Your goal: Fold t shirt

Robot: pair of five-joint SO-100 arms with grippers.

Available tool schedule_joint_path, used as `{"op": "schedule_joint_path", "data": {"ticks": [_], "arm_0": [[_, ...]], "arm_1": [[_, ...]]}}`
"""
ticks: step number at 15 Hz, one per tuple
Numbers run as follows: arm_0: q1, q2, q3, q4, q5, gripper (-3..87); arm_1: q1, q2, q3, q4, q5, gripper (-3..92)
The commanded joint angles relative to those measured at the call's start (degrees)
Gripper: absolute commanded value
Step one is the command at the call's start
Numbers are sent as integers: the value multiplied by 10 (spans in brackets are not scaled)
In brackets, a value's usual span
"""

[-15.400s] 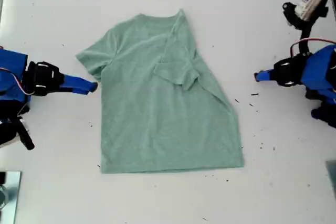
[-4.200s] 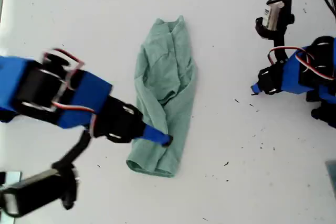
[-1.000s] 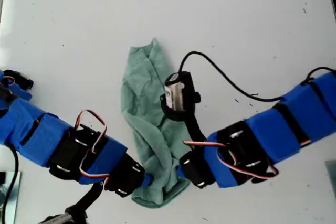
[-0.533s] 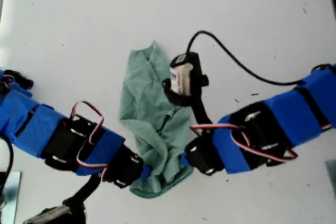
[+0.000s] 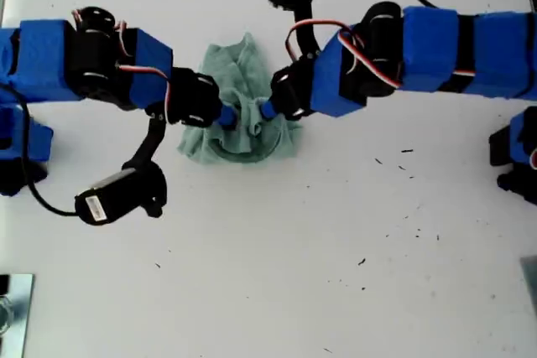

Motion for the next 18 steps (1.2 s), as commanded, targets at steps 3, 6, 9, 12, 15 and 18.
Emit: {"op": "schedule_joint_path", "data": {"ticks": [3, 6, 9, 12, 15, 18], "arm_0": [[-131, 206, 83, -16, 49, 302], [-296, 301, 199, -18, 73, 297], [-299, 323, 283, -33, 70, 297], [-293, 454, 412, -71, 59, 284], [-239, 675, 588, -91, 21, 70], [-105, 1017, 823, -91, -91, -1]], "arm_1": [[127, 91, -34, 5, -143, 427], [283, 138, 65, -23, -108, 474], [318, 171, 155, -37, -99, 468], [330, 300, 325, -54, -91, 443], [301, 565, 613, -80, -62, 126], [221, 850, 874, -58, 25, 25]]}}
